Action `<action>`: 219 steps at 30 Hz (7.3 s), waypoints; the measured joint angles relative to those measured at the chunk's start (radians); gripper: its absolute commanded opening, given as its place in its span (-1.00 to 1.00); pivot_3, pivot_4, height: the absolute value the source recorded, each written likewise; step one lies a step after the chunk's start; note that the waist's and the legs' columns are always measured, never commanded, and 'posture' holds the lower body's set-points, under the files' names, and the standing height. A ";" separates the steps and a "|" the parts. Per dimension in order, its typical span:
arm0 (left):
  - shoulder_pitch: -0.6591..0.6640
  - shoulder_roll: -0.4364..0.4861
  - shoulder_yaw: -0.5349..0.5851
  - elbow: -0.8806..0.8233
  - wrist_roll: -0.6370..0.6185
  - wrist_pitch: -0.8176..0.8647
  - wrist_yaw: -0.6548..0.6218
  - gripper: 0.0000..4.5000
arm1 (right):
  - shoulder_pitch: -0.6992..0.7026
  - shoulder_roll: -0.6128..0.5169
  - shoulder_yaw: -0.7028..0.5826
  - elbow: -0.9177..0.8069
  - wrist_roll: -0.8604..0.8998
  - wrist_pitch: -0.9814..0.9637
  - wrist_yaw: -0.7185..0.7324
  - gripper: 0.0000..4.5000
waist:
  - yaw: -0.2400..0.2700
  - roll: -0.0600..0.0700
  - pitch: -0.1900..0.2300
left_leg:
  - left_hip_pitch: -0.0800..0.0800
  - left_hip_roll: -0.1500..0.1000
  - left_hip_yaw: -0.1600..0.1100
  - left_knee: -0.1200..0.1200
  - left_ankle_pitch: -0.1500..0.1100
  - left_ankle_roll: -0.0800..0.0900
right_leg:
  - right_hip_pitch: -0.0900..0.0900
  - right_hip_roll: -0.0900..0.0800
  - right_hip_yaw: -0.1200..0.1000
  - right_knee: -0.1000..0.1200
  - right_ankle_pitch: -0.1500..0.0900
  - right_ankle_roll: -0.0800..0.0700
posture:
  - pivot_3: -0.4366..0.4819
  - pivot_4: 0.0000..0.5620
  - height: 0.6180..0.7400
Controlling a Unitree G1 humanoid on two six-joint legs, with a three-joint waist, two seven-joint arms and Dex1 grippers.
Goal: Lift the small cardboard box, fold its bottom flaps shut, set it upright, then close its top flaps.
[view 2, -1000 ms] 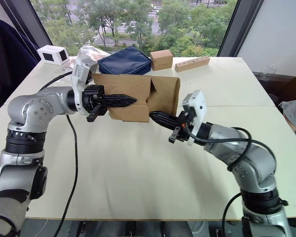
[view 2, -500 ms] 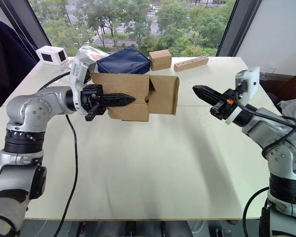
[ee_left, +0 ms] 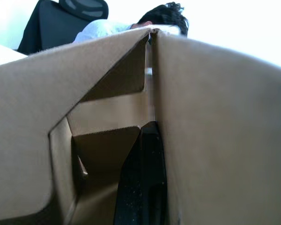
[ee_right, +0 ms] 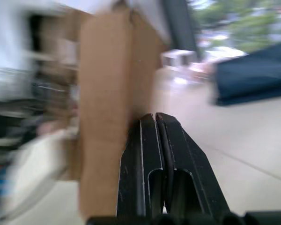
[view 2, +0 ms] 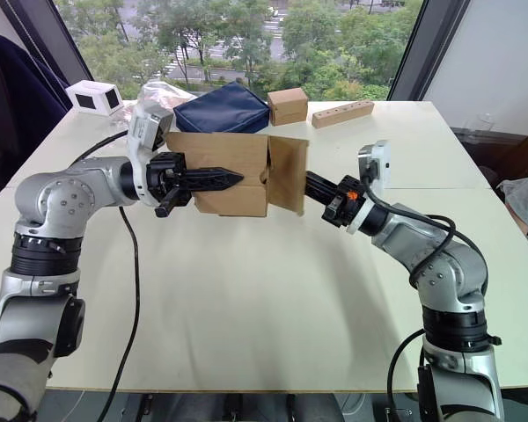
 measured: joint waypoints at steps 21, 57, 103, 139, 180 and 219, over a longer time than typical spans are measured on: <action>0.000 0.001 0.003 0.010 -0.012 0.011 -0.002 -1.00 | 0.067 0.114 0.007 0.016 0.091 -0.003 -0.092 -0.08 | 0.000 0.000 0.000 | 0.000 0.000 0.000 0.000 0.000 0.000 | 0.000 0.000 0.000 0.000 0.000 0.000 | -0.05 -0.47 1.00; 0.000 -0.029 0.027 0.010 -0.025 0.026 0.016 -1.00 | 0.121 0.275 0.003 0.014 0.230 -0.083 -0.199 -0.92 | -0.001 0.000 0.000 | 0.000 0.000 0.000 0.000 0.000 0.000 | 0.000 0.000 0.000 0.000 0.000 0.000 | -0.05 -0.47 1.00; -0.013 -0.050 0.061 0.037 -0.056 0.047 0.006 -1.00 | 0.164 0.231 0.007 -0.051 0.314 -0.134 -0.290 -0.92 | -0.002 0.000 0.000 | 0.000 0.000 0.000 0.000 0.000 0.000 | 0.000 0.000 0.000 0.000 0.000 0.000 | -0.05 -0.47 1.00; -0.013 -0.058 0.072 0.041 -0.053 0.042 0.005 -1.00 | 0.215 0.311 0.038 -0.100 0.453 -0.175 -0.362 -0.96 | -0.002 0.000 0.000 | 0.000 0.000 0.000 -0.001 0.000 0.000 | 0.000 0.000 0.000 0.000 0.000 0.000 | -0.05 -0.47 1.00; -0.183 0.132 -0.282 0.060 0.245 -0.096 -0.267 -1.00 | 0.390 0.006 -0.047 -0.171 0.322 -0.130 -0.277 -0.96 | 0.000 0.000 0.000 | -0.001 0.000 0.000 -0.002 0.000 0.000 | 0.000 0.002 0.000 -0.004 0.000 0.000 | -0.05 -0.47 1.00; -0.543 -0.136 -0.891 0.197 0.755 0.062 -0.453 0.32 | 0.499 -0.375 -0.027 -0.441 -0.117 0.018 -0.246 -1.00 | 0.023 0.001 0.000 | -0.007 0.001 -0.003 0.002 -0.002 0.003 | -0.001 0.008 0.002 -0.007 -0.001 0.000 | -0.05 -0.47 1.00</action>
